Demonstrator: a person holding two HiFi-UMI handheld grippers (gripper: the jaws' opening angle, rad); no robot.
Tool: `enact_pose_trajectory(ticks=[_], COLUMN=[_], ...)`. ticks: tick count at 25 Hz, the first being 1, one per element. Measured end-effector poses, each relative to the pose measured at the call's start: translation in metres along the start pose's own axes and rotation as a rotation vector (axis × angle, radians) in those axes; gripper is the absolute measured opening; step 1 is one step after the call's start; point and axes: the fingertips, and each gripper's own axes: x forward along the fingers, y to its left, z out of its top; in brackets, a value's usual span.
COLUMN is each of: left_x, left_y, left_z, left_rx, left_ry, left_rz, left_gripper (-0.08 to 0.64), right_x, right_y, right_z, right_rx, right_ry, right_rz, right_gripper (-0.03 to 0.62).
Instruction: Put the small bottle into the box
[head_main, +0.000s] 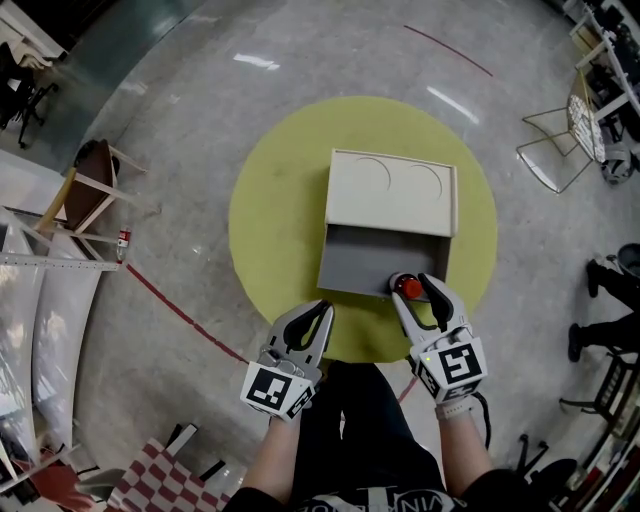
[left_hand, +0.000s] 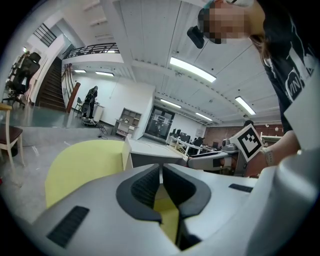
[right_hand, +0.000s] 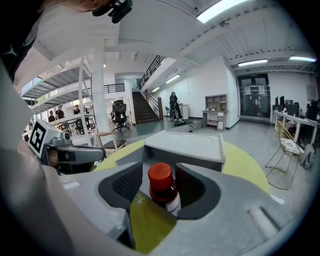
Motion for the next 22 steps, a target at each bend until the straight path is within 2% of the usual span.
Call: enact_pose_trajectory(ticks=[11, 17, 22], left_x=[-0.009, -0.010, -0.010], left_y=[-0.012, -0.020, -0.031], left_z=[0.003, 0.005, 0.006], left_rx=[0.010, 0.019, 0.011], left_ry=[-0.003, -0.006, -0.001], left_rz=[-0.039, -0.065, -0.097], left_gripper=[0.026, 0.026, 0.026], right_x=[-0.020, -0.032, -0.045], right_y=[0.003, 0.009, 0.016], right_z=[0.000, -0.003, 0.000], right_rx=[0.021, 0.051, 0.043], right_ry=[-0.023, -0.026, -0.041], right_rz=[-0.048, -0.041, -0.040], right_gripper=[0.202, 0.201, 0.140])
